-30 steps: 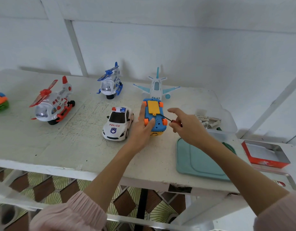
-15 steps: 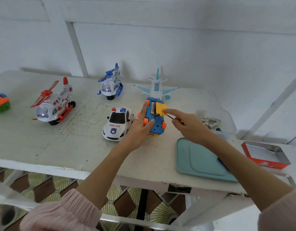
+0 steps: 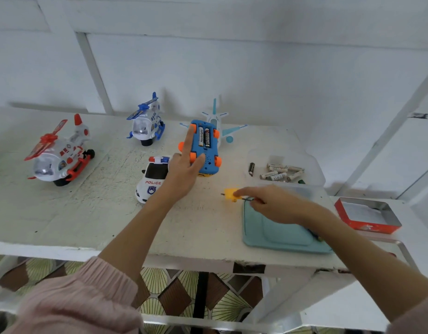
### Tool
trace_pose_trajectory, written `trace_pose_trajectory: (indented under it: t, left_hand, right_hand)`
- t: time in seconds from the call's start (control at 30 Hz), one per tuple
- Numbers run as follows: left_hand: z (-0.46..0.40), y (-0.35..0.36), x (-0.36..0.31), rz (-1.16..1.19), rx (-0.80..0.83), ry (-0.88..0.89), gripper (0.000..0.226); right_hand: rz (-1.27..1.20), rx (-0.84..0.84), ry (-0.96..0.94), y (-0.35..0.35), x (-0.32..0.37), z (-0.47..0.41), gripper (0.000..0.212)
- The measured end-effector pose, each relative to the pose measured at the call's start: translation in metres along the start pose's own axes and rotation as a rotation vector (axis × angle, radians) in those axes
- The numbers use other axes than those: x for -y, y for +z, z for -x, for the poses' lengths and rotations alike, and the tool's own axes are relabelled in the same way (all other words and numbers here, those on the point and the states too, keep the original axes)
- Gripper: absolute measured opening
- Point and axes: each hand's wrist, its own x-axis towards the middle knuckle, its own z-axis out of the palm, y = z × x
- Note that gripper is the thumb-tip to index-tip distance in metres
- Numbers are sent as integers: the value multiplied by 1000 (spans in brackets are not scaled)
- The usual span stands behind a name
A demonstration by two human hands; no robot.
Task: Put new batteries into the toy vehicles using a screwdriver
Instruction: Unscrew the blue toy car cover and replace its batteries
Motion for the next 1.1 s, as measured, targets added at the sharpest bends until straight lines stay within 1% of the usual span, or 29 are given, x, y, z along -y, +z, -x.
trace_pose_trajectory:
  t: [0.1,0.17,0.27,0.33,0.37,0.43,0.47,0.5,0.53,0.63,0.67,0.7,0.77,0.9,1.1]
  left_hand:
    - [-7,1,11,-91,35,29,69]
    - [-6,-1,7,-167,52,47,66]
    - [1,-5,-2,-215,46,59,61]
    - [4,-7,-2,-238,32,103,61]
    - [5,-8,-3,-236,36,126,62]
    - [6,-9,-2,-230,60,148,63]
    - [5,-9,-2,-222,74,156,63]
    - [4,-8,-2,-216,90,160,63]
    - [3,-6,-3,-204,99,170,62]
    - [1,-1,-8,-173,116,213,65]
    - [0,1,-9,-162,121,230,67]
    - [-2,4,-11,-153,132,239,69]
    - [-5,8,-15,-136,164,250,71]
    - [-10,17,-24,-112,184,293,67]
    - [-15,29,-34,-127,218,319,65]
  right_hand:
    - [56,105,-12,6,22,-8,43]
    - [69,175,-6,9,30,-14,46]
    - [-36,273,67,4,28,-17,49]
    - [-70,326,91,-7,22,-13,50]
    - [-46,345,95,-16,18,-10,48]
    - [-6,361,111,-34,11,-2,37]
    - [-1,336,120,-44,8,2,28]
    - [-14,275,127,-52,6,5,20]
    - [-53,175,127,-60,3,7,14]
    - [-225,-268,87,-76,-1,9,5]
    - [-243,-395,71,-80,-2,8,4]
    - [-244,-479,60,-82,-4,7,4]
    - [-213,-538,59,-85,-6,6,4]
    - [-154,-525,80,-88,-16,6,6]
    - [-130,-580,85,-92,-28,10,6]
